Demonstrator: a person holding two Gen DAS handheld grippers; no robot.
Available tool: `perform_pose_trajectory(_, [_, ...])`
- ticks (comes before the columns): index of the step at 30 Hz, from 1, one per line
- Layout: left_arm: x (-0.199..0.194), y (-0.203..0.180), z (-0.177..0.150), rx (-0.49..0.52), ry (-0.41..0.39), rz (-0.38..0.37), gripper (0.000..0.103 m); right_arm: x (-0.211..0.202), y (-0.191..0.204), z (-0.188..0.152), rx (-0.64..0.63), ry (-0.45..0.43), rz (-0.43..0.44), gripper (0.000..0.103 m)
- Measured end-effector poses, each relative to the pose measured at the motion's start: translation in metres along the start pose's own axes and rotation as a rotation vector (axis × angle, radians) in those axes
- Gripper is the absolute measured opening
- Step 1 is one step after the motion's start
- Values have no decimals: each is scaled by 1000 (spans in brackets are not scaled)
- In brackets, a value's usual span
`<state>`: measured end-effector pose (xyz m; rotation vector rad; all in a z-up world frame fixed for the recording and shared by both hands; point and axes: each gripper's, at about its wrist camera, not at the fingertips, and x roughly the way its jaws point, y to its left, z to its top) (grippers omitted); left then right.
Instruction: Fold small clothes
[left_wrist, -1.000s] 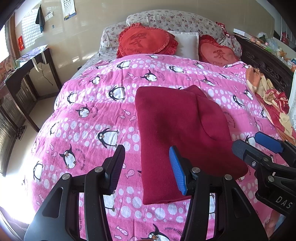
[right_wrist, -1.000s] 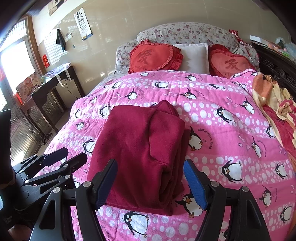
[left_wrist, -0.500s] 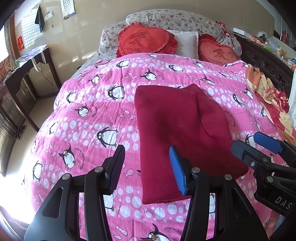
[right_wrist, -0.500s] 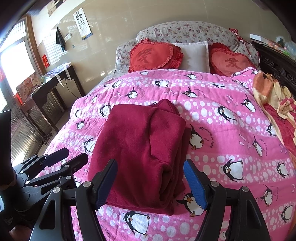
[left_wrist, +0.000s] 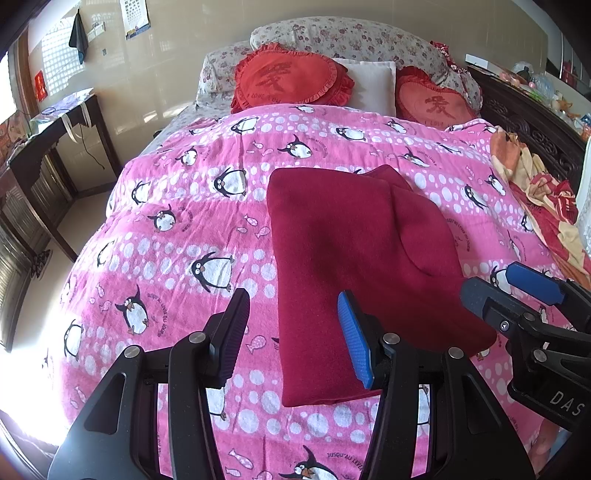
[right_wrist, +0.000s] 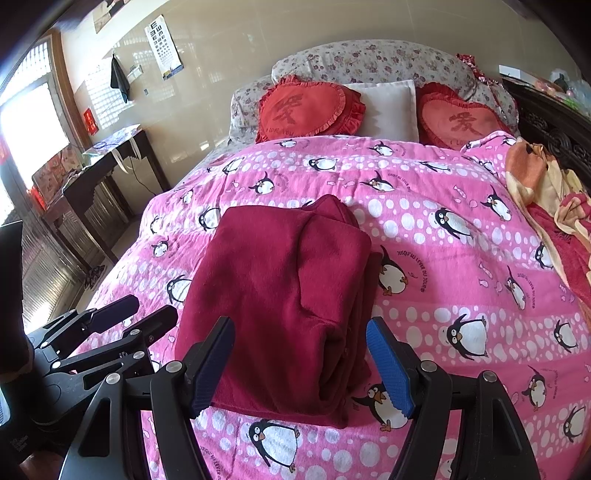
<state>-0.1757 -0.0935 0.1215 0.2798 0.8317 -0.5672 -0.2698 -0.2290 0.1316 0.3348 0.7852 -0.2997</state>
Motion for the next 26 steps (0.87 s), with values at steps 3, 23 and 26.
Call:
perform_pose_trajectory(3, [0,0,0,0,0,1,50,0,0,0,2,1,0,71])
perform_pose_trajectory(23, [-1,2,-1,5,-40,0,50,4,0,-1,3,14,6,71])
perform_pose_trajectory(26, [-1,5,3,7,-38,5,50,3,0,-1,4,13,6,71])
